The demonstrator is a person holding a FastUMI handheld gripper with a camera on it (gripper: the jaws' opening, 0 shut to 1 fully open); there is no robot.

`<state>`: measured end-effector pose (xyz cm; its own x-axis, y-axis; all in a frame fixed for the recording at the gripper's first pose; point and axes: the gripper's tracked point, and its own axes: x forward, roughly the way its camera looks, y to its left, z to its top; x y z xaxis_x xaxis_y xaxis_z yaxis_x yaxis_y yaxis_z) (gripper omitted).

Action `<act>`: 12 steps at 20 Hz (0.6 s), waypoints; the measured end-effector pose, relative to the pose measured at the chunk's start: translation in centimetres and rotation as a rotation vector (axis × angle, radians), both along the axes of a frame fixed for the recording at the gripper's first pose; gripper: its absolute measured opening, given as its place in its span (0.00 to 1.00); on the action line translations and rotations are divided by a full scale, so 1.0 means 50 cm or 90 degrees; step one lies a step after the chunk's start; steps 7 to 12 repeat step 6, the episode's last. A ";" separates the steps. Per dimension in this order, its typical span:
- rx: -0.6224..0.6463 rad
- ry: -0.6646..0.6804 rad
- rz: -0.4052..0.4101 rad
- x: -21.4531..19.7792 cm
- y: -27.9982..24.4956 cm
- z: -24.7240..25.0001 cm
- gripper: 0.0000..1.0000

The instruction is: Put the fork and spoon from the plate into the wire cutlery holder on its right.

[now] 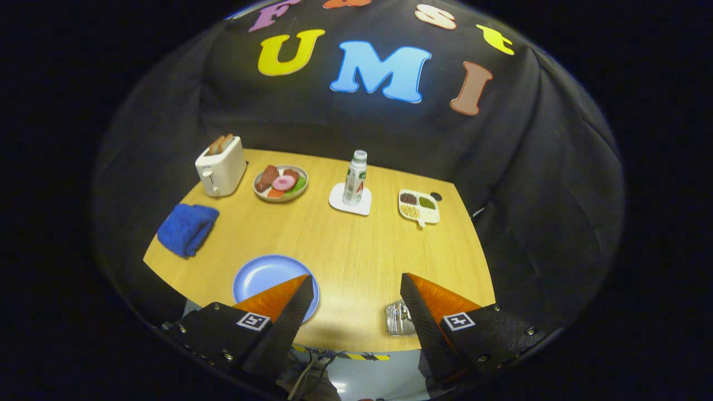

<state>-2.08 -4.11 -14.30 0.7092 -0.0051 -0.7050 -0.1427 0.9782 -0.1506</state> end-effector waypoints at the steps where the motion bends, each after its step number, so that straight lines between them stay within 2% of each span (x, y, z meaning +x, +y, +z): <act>1: 0.014 -0.043 -0.001 0.008 0.012 0.026 0.97; 6: 0.033 -0.262 -0.017 0.034 0.045 0.142 0.97; 12: 0.033 -0.262 -0.017 0.034 0.045 0.142 0.97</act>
